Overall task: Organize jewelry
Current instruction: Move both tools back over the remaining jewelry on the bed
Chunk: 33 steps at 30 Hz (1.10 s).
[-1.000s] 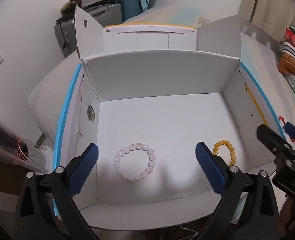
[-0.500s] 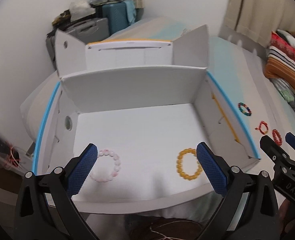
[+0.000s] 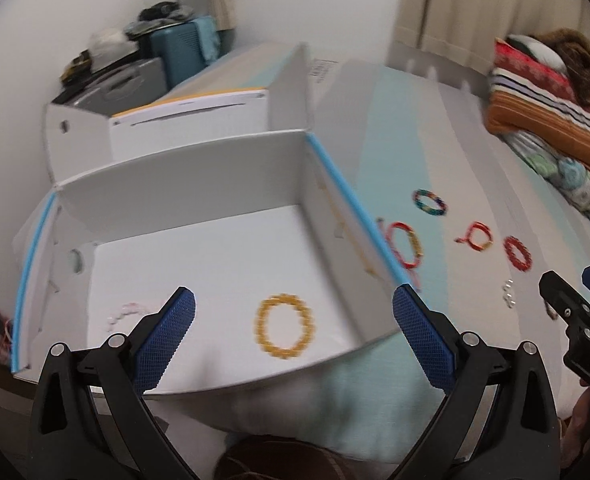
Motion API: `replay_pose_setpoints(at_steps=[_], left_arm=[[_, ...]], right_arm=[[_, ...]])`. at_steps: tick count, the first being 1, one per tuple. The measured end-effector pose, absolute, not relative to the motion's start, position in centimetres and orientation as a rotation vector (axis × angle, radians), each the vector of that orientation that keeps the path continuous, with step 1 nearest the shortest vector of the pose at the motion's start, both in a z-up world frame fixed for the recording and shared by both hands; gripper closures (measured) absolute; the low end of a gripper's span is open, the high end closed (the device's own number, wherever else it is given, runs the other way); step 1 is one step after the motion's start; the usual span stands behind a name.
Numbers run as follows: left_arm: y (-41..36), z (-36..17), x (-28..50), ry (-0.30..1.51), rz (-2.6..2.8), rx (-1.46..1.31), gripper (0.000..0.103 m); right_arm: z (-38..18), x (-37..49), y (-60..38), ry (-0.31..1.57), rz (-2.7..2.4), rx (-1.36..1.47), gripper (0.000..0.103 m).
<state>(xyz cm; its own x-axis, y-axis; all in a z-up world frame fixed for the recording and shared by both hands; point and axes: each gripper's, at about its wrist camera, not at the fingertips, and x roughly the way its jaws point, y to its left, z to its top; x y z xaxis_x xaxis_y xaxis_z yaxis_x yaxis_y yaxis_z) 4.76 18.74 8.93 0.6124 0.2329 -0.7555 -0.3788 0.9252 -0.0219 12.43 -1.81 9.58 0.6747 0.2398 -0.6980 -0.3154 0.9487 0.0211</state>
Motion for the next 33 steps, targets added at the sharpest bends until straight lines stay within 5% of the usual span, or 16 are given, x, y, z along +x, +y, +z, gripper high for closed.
replay_pose_setpoints(at_steps=[33], left_arm=[[-3.5,0.1,18.2,0.878,-0.054,0.002,0.006]], right_arm=[[-2.2,21.2,-22.2,0.939,0.014,-0.043,0.007]])
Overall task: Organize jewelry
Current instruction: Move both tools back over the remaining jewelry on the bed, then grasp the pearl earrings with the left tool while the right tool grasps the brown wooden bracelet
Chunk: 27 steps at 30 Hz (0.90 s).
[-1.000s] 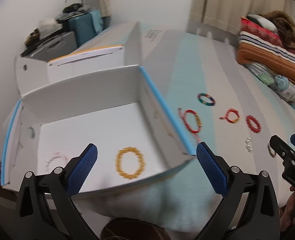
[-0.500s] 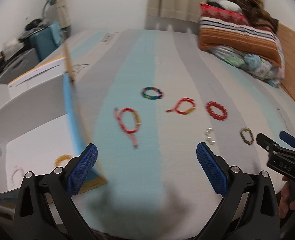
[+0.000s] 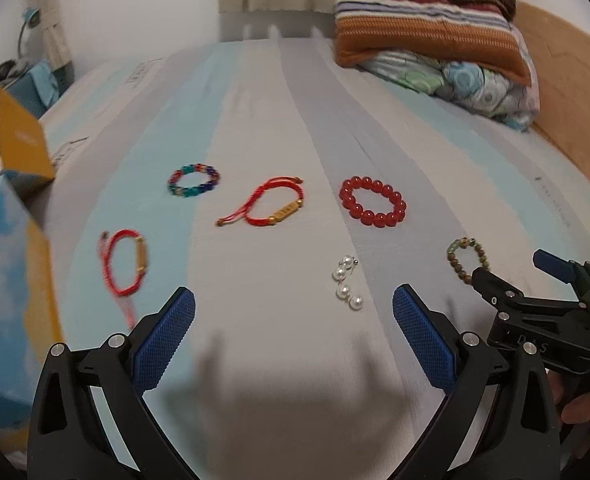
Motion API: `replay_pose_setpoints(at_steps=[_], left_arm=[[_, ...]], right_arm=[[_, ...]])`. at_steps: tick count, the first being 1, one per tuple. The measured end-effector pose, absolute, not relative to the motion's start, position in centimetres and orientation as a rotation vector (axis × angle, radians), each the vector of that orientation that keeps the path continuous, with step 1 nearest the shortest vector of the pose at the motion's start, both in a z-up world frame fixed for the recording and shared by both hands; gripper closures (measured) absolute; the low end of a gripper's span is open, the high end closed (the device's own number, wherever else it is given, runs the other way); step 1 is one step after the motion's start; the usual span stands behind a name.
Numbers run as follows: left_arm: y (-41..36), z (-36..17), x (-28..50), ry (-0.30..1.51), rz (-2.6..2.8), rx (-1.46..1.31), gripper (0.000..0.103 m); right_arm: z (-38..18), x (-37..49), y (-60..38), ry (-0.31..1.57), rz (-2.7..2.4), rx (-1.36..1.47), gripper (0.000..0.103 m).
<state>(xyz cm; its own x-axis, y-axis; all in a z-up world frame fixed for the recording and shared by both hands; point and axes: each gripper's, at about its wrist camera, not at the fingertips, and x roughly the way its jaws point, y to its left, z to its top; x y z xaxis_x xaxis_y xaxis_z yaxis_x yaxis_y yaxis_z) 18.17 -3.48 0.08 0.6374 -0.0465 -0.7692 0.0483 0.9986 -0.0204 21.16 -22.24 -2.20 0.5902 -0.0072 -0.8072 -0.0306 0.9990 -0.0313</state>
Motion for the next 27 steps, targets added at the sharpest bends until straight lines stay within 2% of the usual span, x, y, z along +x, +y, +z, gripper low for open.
replay_pose_setpoints(at_steps=[11,16,21,22,24,27], left_arm=[[-6.0,-5.3,22.9,0.942,-0.08,0.039,0.006],[-6.2,-6.1,23.3,0.943,-0.063,0.023,0.007],[-6.5,-6.3,23.1,0.935,-0.048,0.034,0.015],[-6.6,-6.4,23.0,0.934,-0.049,0.04,0.019],[-6.7,-6.4,22.8,0.938,-0.047,0.05,0.023],[-6.7,-6.3,22.5,0.942,-0.056,0.043,0.038]], right_arm=[[-6.3,23.3,-24.4,0.973,0.005,0.055,0.007],[-6.8,23.4,-24.5,0.96,0.01,0.044,0.013],[-6.8,23.4,-24.6,0.947,0.007,0.033,0.034],[-6.8,23.4,-24.6,0.944,0.008,0.028,0.037],[-6.7,23.3,-24.5,0.939,0.01,0.02,0.049],[-6.6,23.2,-24.5,0.934,0.011,0.015,0.06]])
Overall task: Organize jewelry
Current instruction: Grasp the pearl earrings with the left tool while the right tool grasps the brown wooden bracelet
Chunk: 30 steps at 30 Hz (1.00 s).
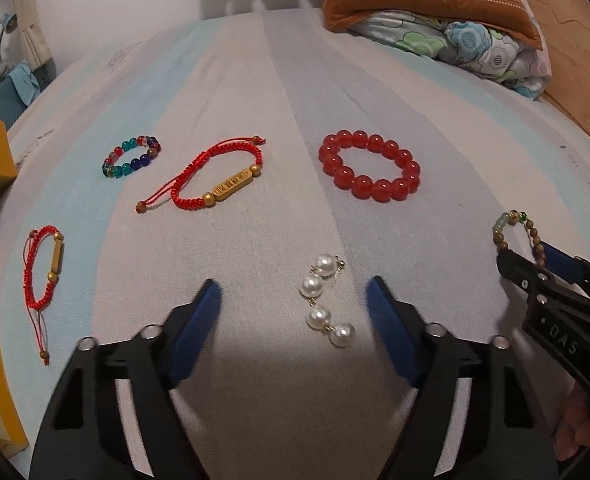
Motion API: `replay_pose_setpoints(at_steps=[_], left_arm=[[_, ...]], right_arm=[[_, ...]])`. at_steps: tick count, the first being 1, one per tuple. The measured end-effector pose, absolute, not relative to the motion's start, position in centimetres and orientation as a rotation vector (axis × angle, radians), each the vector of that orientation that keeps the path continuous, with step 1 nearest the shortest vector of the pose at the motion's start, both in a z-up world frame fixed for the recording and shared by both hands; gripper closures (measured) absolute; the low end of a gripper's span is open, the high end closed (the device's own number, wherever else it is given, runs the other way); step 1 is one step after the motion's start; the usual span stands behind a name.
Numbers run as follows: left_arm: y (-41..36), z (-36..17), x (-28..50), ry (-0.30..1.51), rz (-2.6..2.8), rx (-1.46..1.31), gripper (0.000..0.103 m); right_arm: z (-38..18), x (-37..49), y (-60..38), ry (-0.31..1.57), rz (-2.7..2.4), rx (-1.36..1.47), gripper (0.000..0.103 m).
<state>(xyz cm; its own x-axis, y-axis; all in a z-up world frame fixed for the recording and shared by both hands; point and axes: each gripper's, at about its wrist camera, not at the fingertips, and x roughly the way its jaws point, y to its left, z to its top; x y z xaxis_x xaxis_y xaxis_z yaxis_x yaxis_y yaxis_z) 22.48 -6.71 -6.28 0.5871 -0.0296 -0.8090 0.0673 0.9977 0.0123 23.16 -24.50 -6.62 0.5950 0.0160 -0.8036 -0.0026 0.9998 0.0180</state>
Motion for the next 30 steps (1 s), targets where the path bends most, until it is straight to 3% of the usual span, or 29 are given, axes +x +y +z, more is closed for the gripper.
replay_pose_setpoints(at_steps=[3,9,12,30], left_arm=[[-6.4,-6.1,22.1,0.948,-0.063,0.028,0.048],[-6.3,-5.9,21.6,0.965,-0.081,0.017,0.079],[-6.2,-5.9,21.4,0.978,-0.092,0.011,0.092],[-6.7,-4.5,20.4,0.972,-0.109,0.012,0.093]], right_arm=[[-6.5,23.0,-24.6,0.931,0.013,0.019,0.076],[-6.3,22.7,-24.8,0.93,0.021,0.035,0.094],[-6.3,22.6,-24.8,0.927,0.022,0.033,0.095],[-4.0,21.8,-25.1,0.901,0.026,0.068,0.096]])
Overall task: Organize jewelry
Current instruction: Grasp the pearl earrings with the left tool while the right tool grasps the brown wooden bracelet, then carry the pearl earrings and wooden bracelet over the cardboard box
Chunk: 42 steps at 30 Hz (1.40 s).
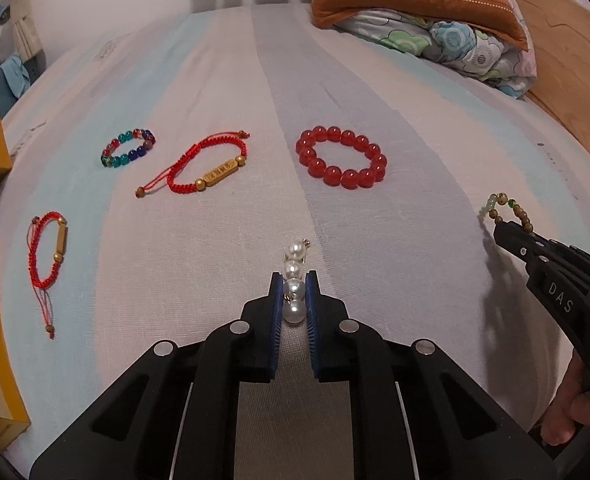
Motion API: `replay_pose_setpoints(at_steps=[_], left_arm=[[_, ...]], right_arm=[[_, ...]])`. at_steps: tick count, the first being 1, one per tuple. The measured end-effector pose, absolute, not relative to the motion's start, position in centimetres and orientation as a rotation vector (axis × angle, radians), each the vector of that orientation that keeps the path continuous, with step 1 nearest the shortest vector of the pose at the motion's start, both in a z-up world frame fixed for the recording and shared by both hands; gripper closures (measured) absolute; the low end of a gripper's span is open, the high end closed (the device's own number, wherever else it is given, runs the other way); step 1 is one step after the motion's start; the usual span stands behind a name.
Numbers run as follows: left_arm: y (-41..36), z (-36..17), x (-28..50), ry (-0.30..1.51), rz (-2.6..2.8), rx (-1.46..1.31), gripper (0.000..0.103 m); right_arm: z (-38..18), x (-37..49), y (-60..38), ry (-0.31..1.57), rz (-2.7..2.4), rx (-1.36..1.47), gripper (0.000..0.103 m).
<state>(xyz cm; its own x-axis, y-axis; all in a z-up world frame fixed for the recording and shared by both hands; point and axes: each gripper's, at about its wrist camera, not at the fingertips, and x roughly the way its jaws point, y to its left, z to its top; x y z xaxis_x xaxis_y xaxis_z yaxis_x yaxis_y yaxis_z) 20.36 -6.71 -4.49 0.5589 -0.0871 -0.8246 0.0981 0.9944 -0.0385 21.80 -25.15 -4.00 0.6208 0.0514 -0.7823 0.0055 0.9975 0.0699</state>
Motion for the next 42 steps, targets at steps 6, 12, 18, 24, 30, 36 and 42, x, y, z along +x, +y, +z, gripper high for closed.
replay_pose_setpoints(at_steps=[6,12,18,24,30,36,42], left_arm=[[-6.3,-2.8,19.8,0.958,-0.107,0.007,0.093],[-5.8,-1.1,18.9,0.939,-0.105,0.001,0.093],[-4.9,0.8,17.4,0.924,-0.093,0.003,0.093],[-3.1,2.5,15.7,0.915,-0.064,0.0,0.093],[-0.5,4.4,13.8,0.903,-0.04,-0.017,0.092],[2.5,6.8,12.3,0.875,0.0,-0.032,0.092],[5.8,9.0,11.0,0.848,0.043,-0.046,0.092]], right_arm=[[-2.7,21.1,-25.0,0.896,0.028,0.075,0.096],[-0.7,20.1,-24.6,0.878,0.028,0.074,0.096],[1.3,18.7,-23.7,0.854,0.036,0.069,0.096],[2.8,17.5,-22.4,0.847,0.051,0.068,0.096],[4.5,16.6,-20.0,0.828,0.074,0.055,0.096],[6.5,16.0,-16.9,0.802,0.108,0.03,0.096],[7.9,15.8,-13.1,0.79,0.151,0.007,0.096]])
